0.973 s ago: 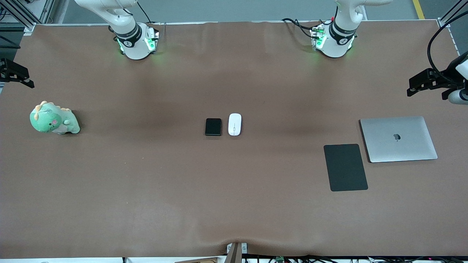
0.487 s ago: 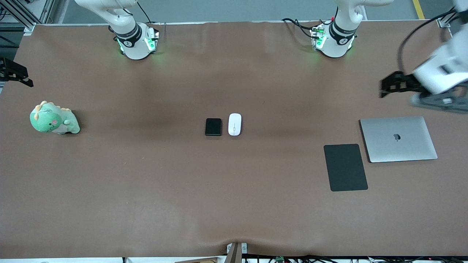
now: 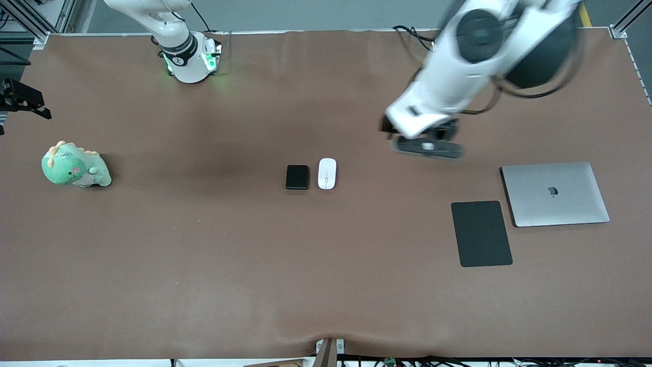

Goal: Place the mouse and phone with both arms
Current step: 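Move the left gripper over the white mouse, then lower the left gripper and grasp the white mouse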

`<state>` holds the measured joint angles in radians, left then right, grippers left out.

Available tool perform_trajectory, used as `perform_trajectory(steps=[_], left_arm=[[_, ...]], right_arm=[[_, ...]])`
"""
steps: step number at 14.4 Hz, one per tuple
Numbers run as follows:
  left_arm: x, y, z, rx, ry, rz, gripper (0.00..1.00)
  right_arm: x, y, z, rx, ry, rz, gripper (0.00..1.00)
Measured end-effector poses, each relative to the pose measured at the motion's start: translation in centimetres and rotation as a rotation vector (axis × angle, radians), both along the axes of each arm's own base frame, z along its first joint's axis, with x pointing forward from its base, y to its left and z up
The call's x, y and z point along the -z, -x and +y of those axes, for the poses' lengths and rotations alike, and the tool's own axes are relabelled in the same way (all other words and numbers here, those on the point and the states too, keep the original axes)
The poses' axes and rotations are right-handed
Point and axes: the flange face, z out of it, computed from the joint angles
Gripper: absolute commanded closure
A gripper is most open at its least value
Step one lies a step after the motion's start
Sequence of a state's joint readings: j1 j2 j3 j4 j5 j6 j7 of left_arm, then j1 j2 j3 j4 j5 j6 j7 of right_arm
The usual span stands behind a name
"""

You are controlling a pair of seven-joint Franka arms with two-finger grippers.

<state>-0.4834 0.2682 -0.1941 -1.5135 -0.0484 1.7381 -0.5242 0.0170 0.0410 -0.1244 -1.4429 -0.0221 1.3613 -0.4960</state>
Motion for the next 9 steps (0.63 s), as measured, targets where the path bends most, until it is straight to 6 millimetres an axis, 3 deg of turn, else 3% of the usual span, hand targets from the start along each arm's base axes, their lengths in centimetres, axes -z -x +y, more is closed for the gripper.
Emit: perform_trajectory(steps=[2, 4, 6, 9], left_arm=[[4.4, 2.4, -6.0, -0.018, 0.009, 0.003, 0.00], [9.4, 4.4, -10.6, -0.020, -0.001, -0.005, 0.00], [14.6, 5.7, -13.6, -0.026, -0.018, -0.028, 0.00], [21.5, 6.1, -15.7, -0.037, -0.023, -0.063, 0.00]], right_arm=[[0.0, -0.1, 0.9, -0.017, 0.000, 0.000, 0.00], [0.0, -0.1, 1.0, -0.019, 0.000, 0.000, 0.00], [0.0, -0.1, 1.0, -0.018, 0.000, 0.000, 0.00], [0.0, -0.1, 0.6, -0.011, 0.000, 0.000, 0.00]])
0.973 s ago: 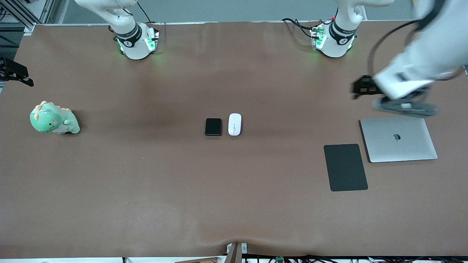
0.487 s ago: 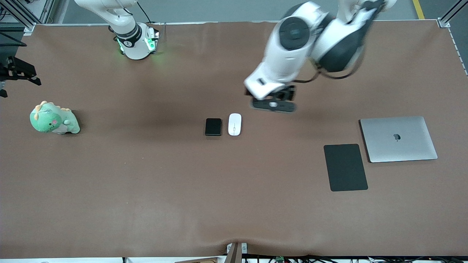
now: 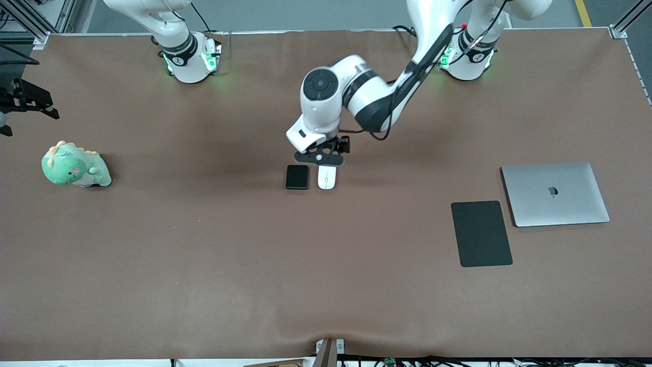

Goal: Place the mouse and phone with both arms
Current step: 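Lower the left gripper and grasp the white mouse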

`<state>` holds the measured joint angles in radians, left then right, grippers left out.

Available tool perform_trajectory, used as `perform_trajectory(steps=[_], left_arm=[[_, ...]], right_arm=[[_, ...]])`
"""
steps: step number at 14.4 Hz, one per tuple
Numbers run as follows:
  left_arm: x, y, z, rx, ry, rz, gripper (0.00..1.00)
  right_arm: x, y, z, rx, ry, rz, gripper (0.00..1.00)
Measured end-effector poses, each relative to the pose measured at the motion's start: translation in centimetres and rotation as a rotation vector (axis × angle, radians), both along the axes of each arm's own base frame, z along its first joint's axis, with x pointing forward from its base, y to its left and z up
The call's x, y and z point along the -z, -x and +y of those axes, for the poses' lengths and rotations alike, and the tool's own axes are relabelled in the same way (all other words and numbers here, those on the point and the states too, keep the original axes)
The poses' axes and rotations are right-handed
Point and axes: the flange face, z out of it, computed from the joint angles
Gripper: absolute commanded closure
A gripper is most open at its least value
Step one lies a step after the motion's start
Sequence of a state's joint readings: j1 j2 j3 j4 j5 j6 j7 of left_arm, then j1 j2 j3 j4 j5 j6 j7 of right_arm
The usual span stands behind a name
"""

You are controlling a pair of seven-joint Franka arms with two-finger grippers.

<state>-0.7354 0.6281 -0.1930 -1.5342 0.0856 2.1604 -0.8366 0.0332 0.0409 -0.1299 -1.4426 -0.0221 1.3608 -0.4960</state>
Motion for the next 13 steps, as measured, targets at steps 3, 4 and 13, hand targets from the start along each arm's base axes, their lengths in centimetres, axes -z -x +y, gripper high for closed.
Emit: perform_trajectory(steps=[3, 4, 13], left_arm=[[4.2, -0.7, 0.0, 0.009, -0.010, -0.026, 0.00], [4.8, -0.8, 0.2, 0.009, -0.016, -0.025, 0.00], [9.7, -0.8, 0.7, 0.022, -0.023, -0.029, 0.00]], right_arm=[[0.0, 0.0, 0.1, -0.001, 0.000, 0.000, 0.00], [0.0, 0.0, 0.1, -0.002, 0.000, 0.000, 0.00], [3.8, -1.4, 0.2, -0.001, -0.001, 0.085, 0.00]])
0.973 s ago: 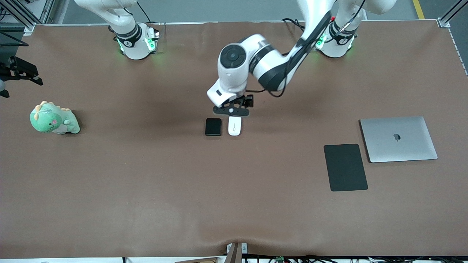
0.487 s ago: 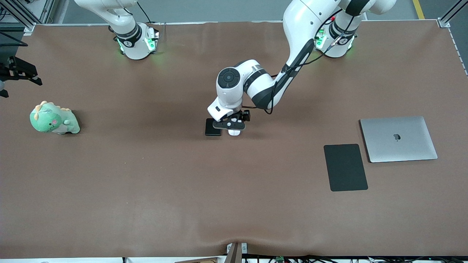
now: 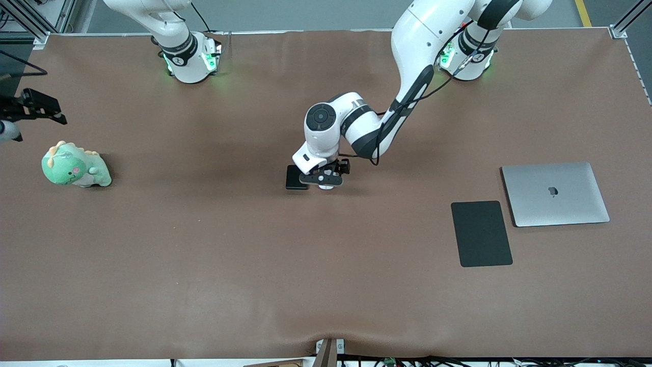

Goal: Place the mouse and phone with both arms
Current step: 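Lower the left gripper and grasp the white mouse, then carry the mouse to the mouse pad while the right gripper reaches the phone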

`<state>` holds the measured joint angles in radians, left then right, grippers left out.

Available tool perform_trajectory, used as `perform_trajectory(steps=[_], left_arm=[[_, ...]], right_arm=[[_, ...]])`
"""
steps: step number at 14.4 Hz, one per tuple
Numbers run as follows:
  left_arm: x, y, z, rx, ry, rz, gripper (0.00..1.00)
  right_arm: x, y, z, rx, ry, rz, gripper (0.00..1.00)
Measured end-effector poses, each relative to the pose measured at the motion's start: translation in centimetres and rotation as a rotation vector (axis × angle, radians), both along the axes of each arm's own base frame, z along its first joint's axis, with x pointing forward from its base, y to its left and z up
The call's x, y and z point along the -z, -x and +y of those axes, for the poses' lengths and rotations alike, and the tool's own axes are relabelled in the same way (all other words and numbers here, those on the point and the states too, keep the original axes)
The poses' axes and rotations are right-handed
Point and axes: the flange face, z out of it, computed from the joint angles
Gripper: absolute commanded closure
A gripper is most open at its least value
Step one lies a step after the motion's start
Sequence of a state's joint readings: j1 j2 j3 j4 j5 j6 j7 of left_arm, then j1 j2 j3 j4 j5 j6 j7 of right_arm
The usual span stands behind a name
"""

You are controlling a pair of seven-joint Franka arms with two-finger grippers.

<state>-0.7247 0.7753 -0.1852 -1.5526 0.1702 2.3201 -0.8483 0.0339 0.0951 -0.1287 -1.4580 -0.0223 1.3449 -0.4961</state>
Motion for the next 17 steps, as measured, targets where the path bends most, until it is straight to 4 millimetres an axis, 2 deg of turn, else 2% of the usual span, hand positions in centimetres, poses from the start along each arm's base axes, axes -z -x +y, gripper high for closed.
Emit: perform_trajectory(steps=[2, 5, 6, 7, 8, 11, 14, 15, 17], left_arm=[[0.8, 0.1, 0.1, 0.000, -0.003, 0.006, 0.00], [2.1, 0.3, 0.2, 0.000, -0.010, 0.016, 0.00], [2.7, 0.4, 0.3, 0.000, -0.013, 0.021, 0.19], [3.1, 0.5, 0.3, 0.000, -0.015, 0.024, 0.63], [3.3, 0.5, 0.3, 0.000, -0.015, 0.025, 1.00], [2.6, 0.3, 0.2, -0.001, -0.006, 0.016, 1.00], [1.4, -0.8, 0.5, -0.015, -0.002, 0.007, 1.00], [0.3, -1.7, 1.1, -0.029, -0.005, 0.003, 1.00], [-3.0, -4.7, 3.3, -0.077, -0.001, -0.017, 1.00]], right_arm=[[1.5, -0.6, 0.0, 0.000, 0.000, 0.031, 0.00], [2.4, -0.8, 1.0, -0.017, -0.001, 0.068, 0.00], [2.4, -0.8, 2.1, -0.036, -0.001, 0.074, 0.00], [2.4, -0.8, 3.3, -0.056, 0.000, 0.076, 0.00], [2.4, -0.8, 4.3, -0.069, 0.001, 0.078, 0.00], [2.9, -0.6, 5.7, -0.034, 0.014, 0.098, 0.00], [4.8, -0.3, 8.2, 0.049, -0.009, 0.139, 0.00], [5.1, -0.2, 9.0, 0.067, -0.020, 0.146, 0.00], [5.5, -0.4, 10.7, 0.092, -0.037, 0.134, 0.00]])
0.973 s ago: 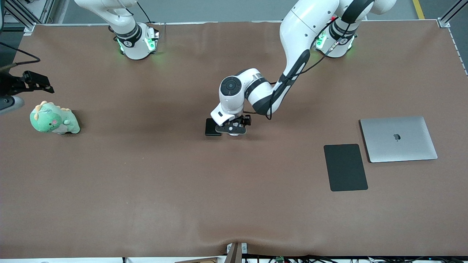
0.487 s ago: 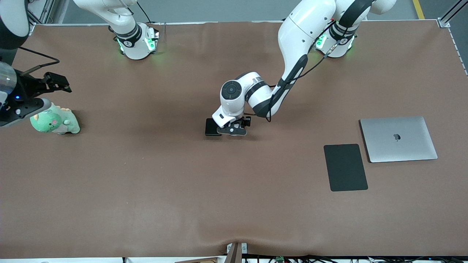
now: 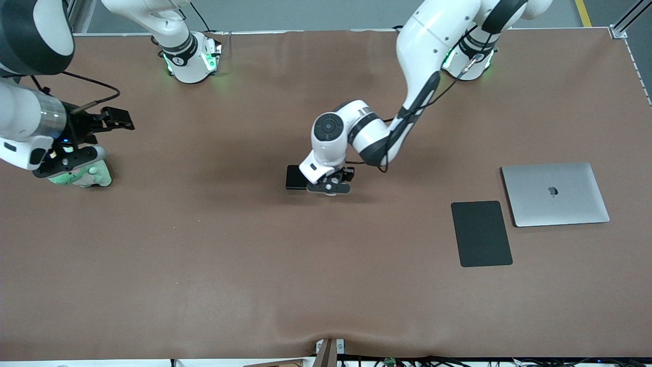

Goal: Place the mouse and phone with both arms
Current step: 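Carry the mouse to the mouse pad while the right gripper reaches the phone, then set the mouse on the pad while the right gripper grasps the phone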

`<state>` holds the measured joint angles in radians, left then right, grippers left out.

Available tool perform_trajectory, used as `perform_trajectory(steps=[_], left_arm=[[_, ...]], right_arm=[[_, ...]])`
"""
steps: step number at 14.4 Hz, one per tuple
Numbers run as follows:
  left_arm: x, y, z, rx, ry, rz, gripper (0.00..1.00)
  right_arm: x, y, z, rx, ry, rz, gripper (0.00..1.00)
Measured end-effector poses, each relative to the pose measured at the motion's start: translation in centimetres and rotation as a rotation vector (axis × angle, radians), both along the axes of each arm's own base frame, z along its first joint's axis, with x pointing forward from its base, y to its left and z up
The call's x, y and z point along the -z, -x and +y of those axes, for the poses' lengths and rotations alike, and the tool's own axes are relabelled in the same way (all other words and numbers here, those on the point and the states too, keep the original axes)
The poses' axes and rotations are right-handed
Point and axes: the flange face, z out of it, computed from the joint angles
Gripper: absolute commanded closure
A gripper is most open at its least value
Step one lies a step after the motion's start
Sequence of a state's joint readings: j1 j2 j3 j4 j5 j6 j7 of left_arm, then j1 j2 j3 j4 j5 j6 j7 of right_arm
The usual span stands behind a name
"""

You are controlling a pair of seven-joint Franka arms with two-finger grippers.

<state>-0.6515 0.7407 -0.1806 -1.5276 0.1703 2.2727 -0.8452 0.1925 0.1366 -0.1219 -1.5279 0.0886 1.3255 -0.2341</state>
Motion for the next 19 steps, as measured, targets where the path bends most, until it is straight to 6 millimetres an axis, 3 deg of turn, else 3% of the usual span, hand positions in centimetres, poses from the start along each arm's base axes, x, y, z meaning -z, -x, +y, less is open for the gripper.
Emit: perform_trajectory(steps=[4, 6, 11, 14, 16, 19], left_arm=[[-8.2, -7.6, 8.3, -0.078, 0.016, -0.063, 1.00], [-9.5, -10.4, 13.7, -0.053, -0.014, -0.050, 1.00], [-5.9, -15.5, 30.3, 0.037, -0.064, 0.040, 1.00], [-4.1, -16.7, 39.4, 0.019, -0.064, 0.079, 1.00], [-3.4, -17.0, 42.4, -0.005, -0.057, 0.071, 1.00], [-0.7, -17.1, 42.0, 0.003, -0.038, 0.051, 1.00]], right_arm=[[1.3, 0.0, 5.4, 0.082, 0.023, -0.033, 0.00], [2.8, 0.2, 8.8, 0.116, 0.015, -0.055, 0.00], [5.5, 2.7, 20.5, 0.265, 0.057, -0.121, 0.00], [9.4, 4.2, 25.4, 0.363, 0.036, -0.122, 0.00], [11.6, 4.8, 26.0, 0.381, 0.033, -0.103, 0.00], [14.3, 5.6, 27.1, 0.384, 0.008, -0.133, 0.00]])
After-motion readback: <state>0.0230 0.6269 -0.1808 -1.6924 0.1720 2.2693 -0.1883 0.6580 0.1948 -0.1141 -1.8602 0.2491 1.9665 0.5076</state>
